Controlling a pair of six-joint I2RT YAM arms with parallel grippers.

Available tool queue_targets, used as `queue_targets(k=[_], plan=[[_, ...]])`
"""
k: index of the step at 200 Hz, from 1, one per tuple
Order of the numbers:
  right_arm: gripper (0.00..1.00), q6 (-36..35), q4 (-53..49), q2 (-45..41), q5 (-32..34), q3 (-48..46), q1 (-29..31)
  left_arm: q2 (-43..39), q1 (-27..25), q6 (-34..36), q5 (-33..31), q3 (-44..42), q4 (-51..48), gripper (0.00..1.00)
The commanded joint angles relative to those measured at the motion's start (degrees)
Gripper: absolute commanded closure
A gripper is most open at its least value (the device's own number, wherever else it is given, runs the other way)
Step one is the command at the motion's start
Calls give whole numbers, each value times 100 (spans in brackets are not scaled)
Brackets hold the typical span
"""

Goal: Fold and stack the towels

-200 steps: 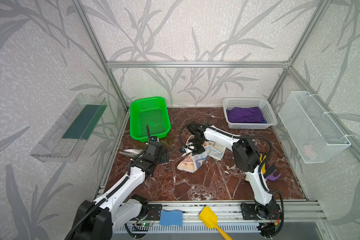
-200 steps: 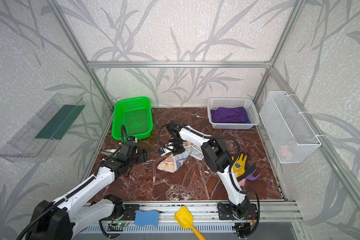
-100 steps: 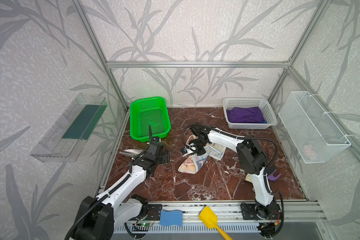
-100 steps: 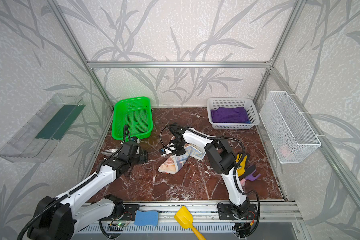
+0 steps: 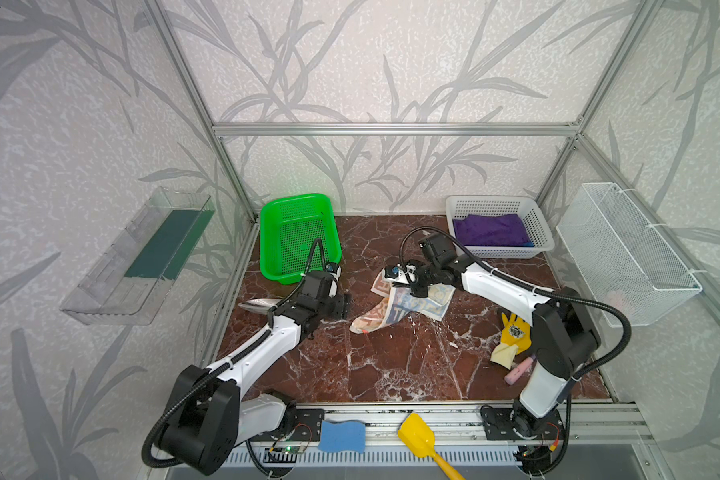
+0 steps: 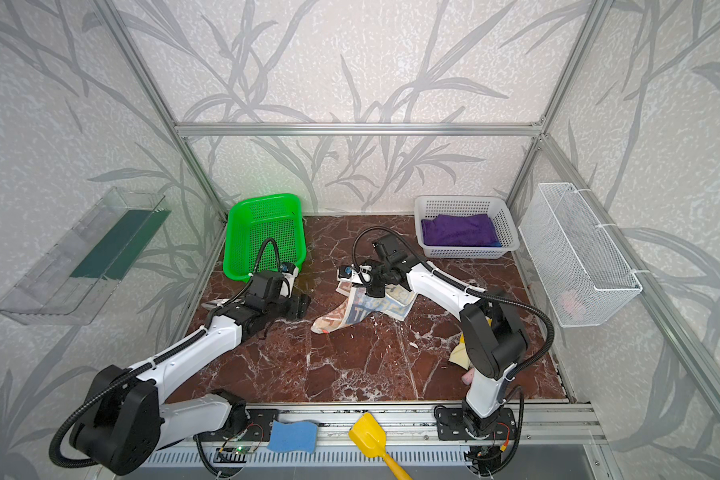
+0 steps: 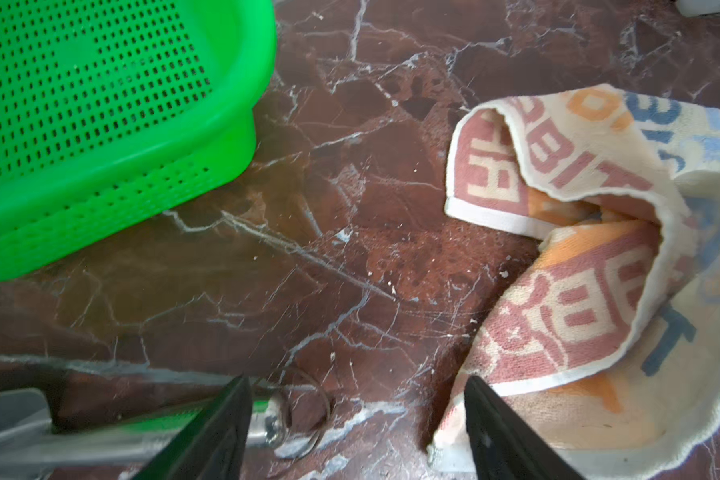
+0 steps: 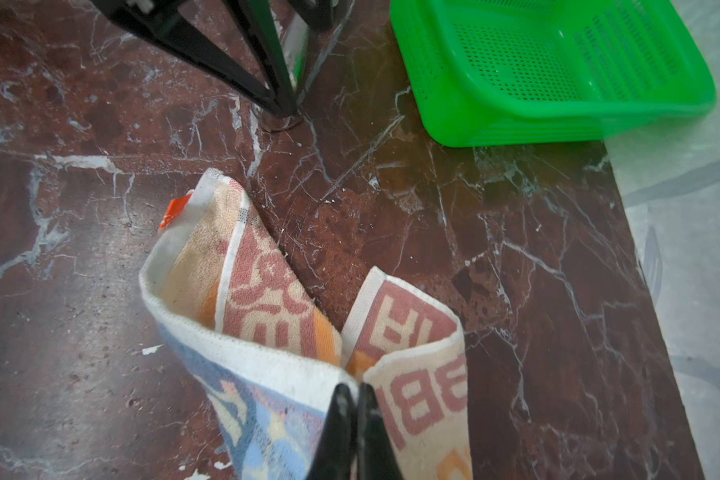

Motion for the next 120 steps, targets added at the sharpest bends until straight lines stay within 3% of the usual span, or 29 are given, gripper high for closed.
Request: queue_targets(k=[1,40,84,120], plan=[[100,1259,1196,-471,-158,-473,-265,147,-52,1001,206,260,228,18],[100,2498,2190,-943,202,-1111,-766,346,-67,2339,517,397,438,15],[100,2479,2177,-990,480,-1182,-965,760,-74,3706,1572,809,-81,15],[100,2408,2441,-996,373,-1351,-1023,1005,-74,4660,2033,808,-18,14]])
